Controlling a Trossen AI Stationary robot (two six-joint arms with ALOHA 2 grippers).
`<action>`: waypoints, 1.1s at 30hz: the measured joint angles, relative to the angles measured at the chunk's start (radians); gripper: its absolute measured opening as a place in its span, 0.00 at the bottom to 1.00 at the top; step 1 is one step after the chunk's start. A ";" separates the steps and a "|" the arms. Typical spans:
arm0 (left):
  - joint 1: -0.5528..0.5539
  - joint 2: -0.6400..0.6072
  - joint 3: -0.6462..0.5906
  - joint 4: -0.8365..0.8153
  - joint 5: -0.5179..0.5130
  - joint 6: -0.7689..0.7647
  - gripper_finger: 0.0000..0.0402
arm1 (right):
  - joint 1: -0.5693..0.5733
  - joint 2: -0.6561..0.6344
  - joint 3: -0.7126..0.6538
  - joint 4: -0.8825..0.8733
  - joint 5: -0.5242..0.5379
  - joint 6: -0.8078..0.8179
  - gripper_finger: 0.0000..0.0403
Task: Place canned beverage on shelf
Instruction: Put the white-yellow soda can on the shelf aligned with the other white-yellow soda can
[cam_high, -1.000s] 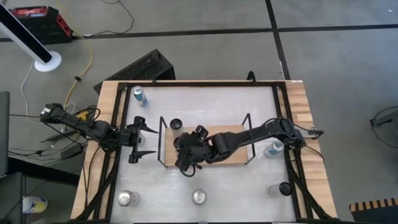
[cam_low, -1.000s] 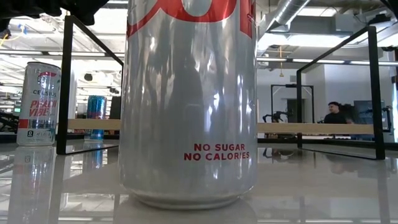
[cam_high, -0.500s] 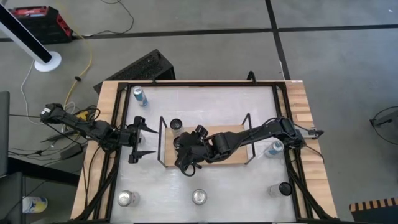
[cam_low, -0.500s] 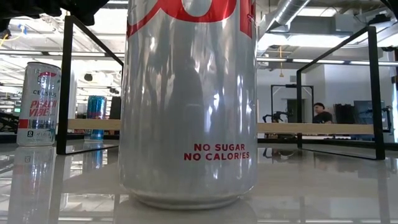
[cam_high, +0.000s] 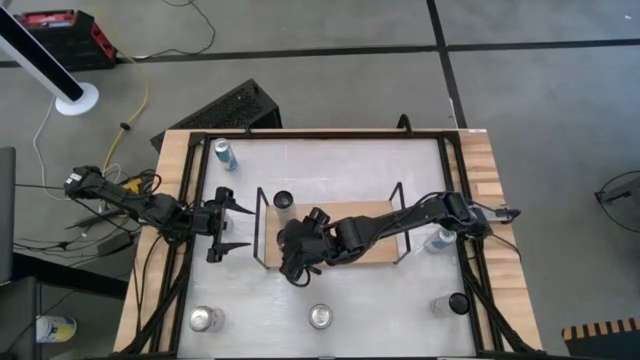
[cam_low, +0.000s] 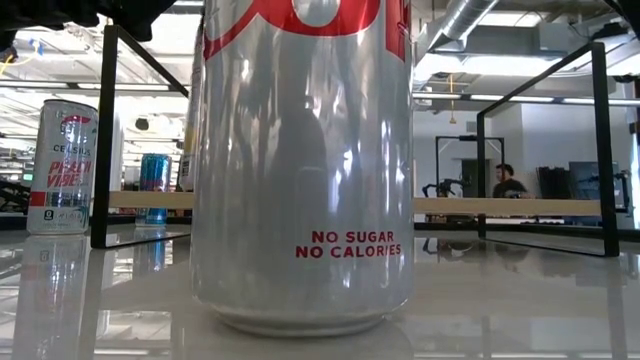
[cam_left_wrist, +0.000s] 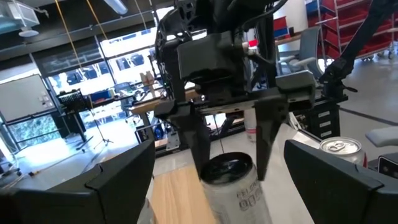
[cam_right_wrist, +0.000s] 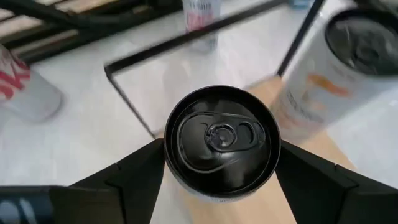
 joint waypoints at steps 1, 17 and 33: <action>0.000 0.000 0.000 -0.001 0.000 0.000 0.85 | -0.001 0.000 0.000 -0.002 -0.004 0.001 0.78; 0.000 0.000 0.000 0.000 0.000 0.000 0.85 | -0.004 -0.011 -0.001 -0.039 -0.020 -0.051 0.79; 0.000 0.000 0.000 0.000 0.000 0.000 0.85 | -0.018 -0.012 0.038 -0.118 -0.095 -0.097 0.90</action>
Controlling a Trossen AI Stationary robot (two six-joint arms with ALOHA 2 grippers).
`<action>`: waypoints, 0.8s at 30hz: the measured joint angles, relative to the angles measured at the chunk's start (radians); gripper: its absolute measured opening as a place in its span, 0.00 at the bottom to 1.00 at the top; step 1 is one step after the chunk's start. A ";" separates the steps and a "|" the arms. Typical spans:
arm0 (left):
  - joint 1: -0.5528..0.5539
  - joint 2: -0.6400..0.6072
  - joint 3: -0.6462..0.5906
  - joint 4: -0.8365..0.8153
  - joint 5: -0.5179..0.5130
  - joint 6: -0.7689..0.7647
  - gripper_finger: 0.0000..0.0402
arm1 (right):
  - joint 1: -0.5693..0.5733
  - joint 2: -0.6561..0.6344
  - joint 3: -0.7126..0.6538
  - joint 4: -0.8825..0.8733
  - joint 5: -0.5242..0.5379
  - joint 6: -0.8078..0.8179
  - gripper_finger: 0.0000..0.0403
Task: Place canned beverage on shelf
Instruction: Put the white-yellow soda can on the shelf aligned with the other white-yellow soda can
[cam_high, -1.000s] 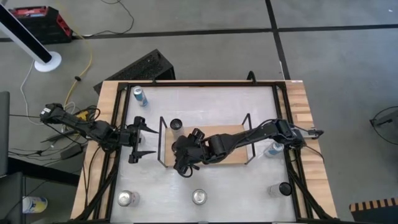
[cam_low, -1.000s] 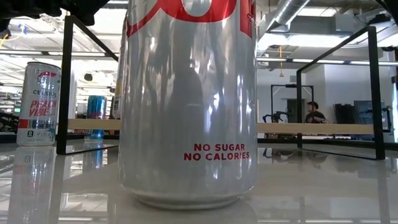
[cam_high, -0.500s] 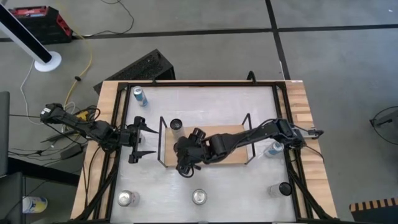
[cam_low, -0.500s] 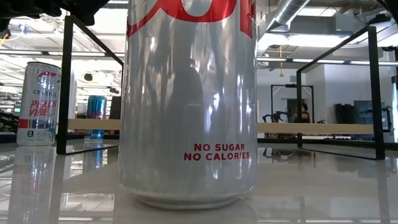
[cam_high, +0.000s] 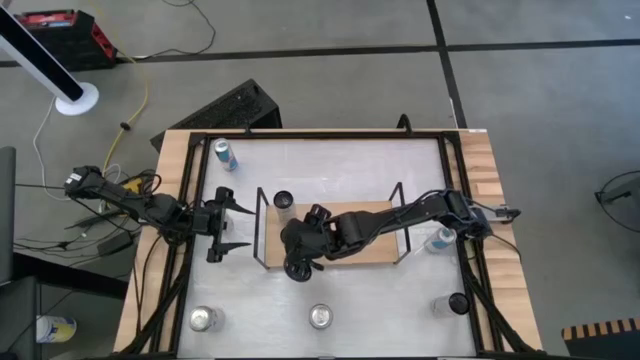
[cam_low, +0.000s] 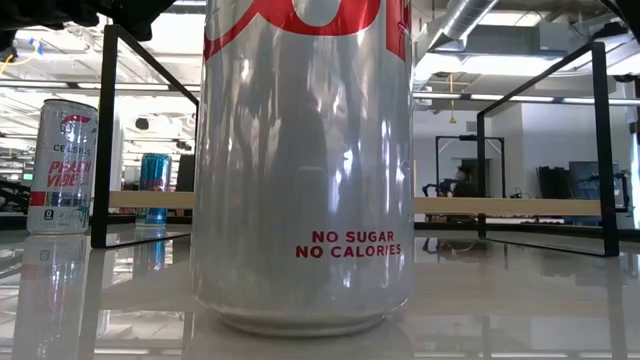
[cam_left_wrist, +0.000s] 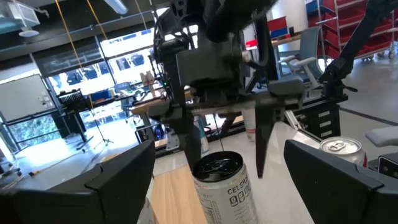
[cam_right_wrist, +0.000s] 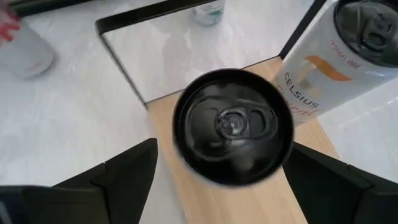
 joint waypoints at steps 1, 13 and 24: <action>0.000 0.000 0.000 0.000 0.000 0.000 0.85 | -0.001 0.000 0.020 -0.019 -0.008 -0.012 0.90; 0.000 0.000 0.000 0.000 0.000 0.000 0.85 | 0.000 0.000 0.085 -0.132 -0.054 -0.382 0.89; 0.000 0.000 0.000 0.000 0.000 0.002 0.85 | -0.021 0.000 0.085 -0.105 -0.053 -0.483 0.89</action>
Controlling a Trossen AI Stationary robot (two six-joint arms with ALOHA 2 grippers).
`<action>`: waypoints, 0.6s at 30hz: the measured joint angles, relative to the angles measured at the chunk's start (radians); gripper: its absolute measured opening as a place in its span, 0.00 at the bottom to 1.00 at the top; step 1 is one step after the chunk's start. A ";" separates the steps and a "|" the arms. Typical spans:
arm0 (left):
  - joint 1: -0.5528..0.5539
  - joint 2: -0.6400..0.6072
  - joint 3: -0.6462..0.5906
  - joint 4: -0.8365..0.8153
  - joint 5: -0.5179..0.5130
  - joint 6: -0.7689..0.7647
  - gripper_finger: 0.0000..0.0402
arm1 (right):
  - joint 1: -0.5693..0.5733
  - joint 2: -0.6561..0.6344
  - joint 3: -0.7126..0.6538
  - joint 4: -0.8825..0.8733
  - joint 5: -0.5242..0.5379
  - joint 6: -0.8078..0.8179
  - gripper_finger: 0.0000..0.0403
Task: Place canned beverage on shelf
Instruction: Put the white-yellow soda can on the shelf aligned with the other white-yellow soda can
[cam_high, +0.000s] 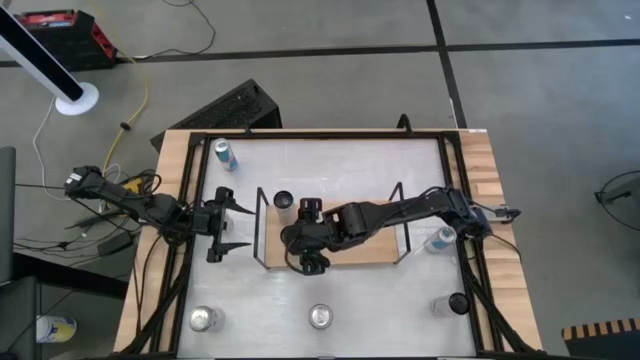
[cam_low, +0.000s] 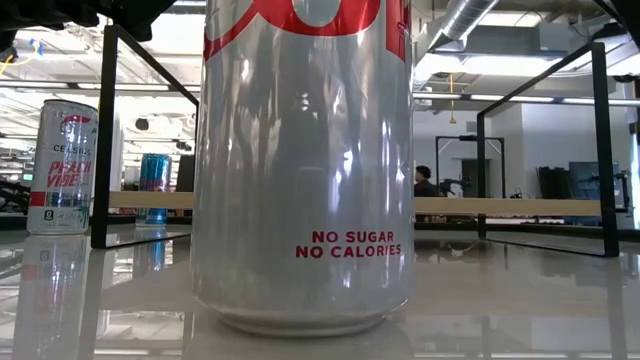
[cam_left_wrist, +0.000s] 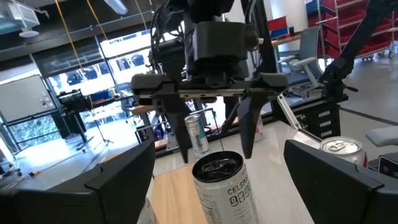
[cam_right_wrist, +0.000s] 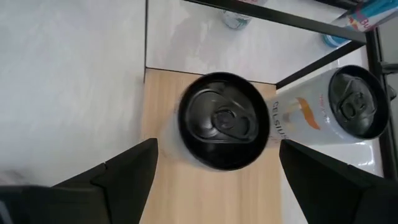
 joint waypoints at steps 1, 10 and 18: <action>0.000 0.000 0.000 0.000 0.000 0.000 0.85 | -0.002 0.000 0.000 0.003 0.000 -0.013 0.89; 0.000 0.000 0.000 0.000 0.000 0.000 0.85 | -0.035 0.012 0.000 0.079 -0.106 -0.091 0.89; 0.000 0.000 0.000 -0.002 0.000 0.000 0.85 | -0.059 0.012 0.000 0.079 -0.157 -0.099 0.89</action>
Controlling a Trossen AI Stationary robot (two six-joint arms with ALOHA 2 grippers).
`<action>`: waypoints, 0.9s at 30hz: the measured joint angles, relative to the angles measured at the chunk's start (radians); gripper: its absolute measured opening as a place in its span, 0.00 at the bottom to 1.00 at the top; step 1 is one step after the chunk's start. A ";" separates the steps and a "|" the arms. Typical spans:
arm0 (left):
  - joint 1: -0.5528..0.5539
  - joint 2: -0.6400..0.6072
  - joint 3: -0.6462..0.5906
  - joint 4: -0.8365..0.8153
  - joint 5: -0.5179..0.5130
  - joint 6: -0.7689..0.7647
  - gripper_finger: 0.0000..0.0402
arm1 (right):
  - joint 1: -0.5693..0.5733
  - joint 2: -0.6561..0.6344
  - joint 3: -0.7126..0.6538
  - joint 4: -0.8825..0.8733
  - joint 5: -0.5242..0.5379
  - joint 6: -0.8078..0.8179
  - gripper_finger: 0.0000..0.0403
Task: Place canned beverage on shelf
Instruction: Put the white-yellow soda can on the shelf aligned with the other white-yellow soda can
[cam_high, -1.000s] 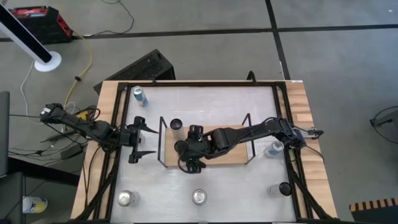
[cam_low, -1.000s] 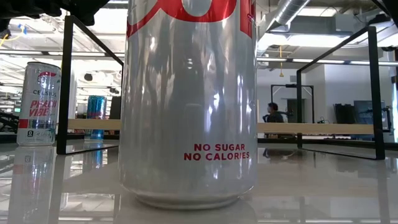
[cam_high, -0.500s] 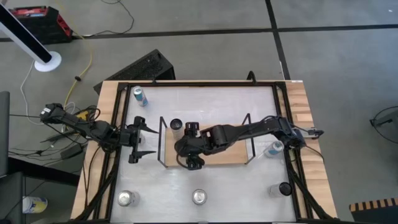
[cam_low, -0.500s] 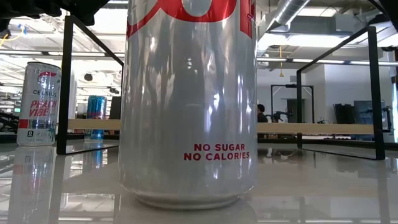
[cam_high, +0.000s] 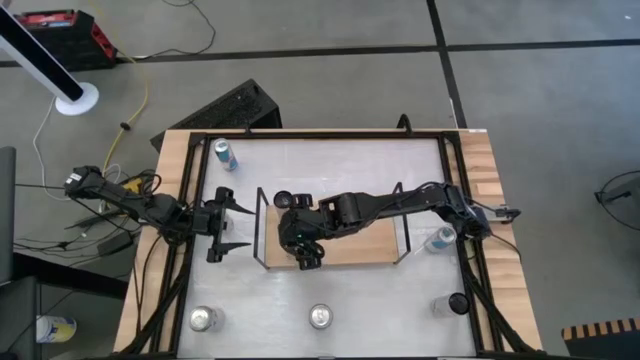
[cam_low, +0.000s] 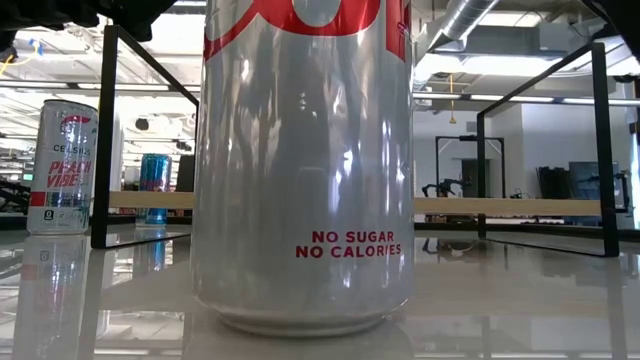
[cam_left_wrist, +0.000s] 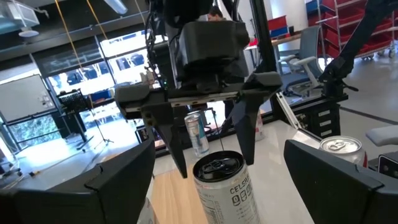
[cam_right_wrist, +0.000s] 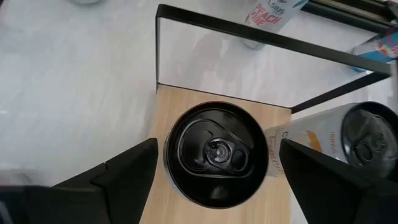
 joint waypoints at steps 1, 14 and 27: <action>0.000 0.000 0.000 0.000 0.000 0.000 0.85 | -0.001 0.000 0.000 0.000 -0.003 0.000 0.89; 0.000 0.000 0.000 0.000 0.000 0.001 0.85 | -0.008 0.000 0.000 0.003 -0.025 0.001 0.82; 0.000 0.000 0.000 0.000 0.000 0.001 0.85 | -0.007 0.000 0.000 0.009 -0.022 0.105 0.74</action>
